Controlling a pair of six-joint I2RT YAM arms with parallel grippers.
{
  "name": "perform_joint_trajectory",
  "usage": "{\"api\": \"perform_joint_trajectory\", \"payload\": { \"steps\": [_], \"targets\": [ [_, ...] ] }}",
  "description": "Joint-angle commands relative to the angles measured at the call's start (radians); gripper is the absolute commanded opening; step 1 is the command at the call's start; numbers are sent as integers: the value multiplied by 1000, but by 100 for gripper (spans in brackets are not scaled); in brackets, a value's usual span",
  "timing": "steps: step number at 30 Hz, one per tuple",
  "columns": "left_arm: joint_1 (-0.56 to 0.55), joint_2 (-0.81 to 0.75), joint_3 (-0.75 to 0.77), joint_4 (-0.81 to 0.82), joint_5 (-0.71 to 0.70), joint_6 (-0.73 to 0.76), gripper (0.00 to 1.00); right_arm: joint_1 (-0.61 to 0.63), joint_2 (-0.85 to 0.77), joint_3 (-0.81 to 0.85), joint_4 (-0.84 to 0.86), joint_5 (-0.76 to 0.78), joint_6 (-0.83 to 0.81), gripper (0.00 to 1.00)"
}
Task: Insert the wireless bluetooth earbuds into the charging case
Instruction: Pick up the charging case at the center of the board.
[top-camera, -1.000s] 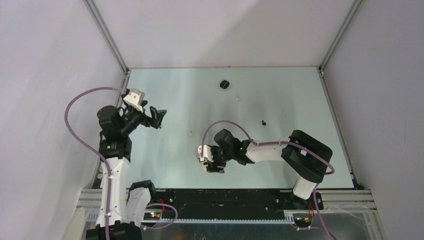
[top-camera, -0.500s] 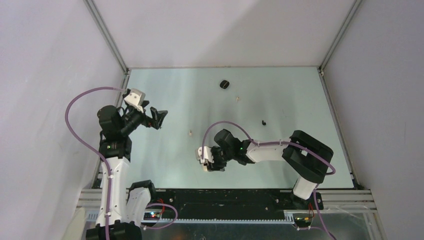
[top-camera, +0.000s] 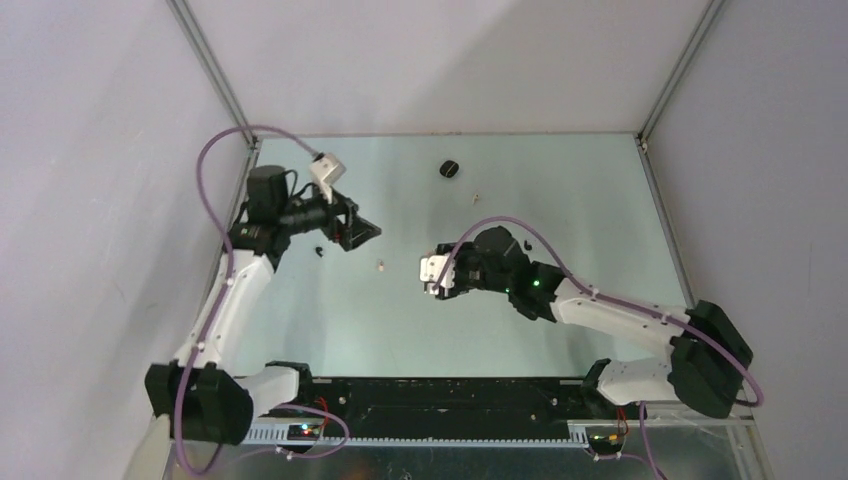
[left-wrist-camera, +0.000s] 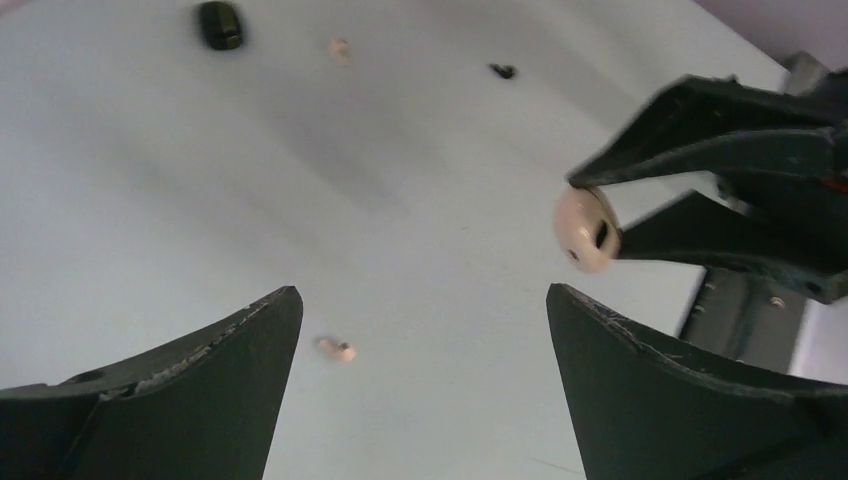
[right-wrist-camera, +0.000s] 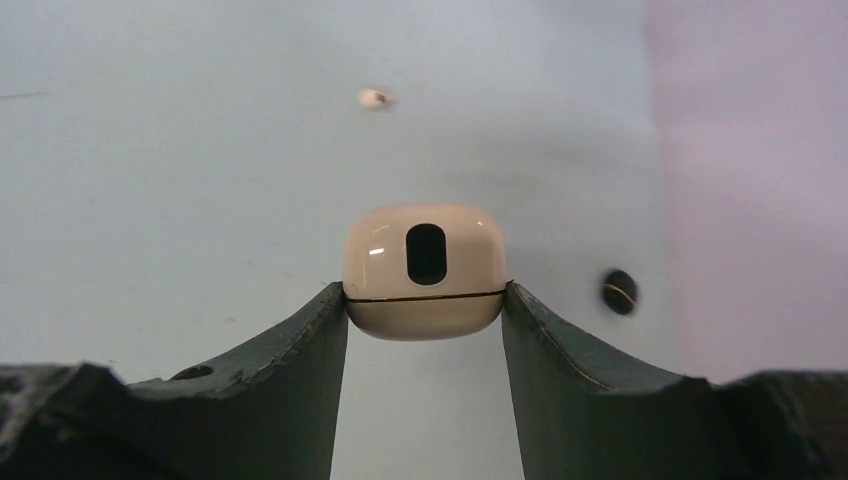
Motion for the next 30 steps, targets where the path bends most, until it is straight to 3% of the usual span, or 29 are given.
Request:
{"api": "perform_joint_trajectory", "payload": {
  "steps": [1,8,18,30],
  "targets": [
    [-136,127,201,-190,77,75,99,-12,-98,17,-23,126,-129,45],
    [-295,343,465,-533,144,231,99,-31,-214,17,-26,184,-177,45],
    [-421,509,573,-806,224,430,99,-21,-257,-3,-65,156,-186,44],
    [-482,561,585,-780,241,393,92,55,-237,-24,-54,156,-181,44]
  ]
}}
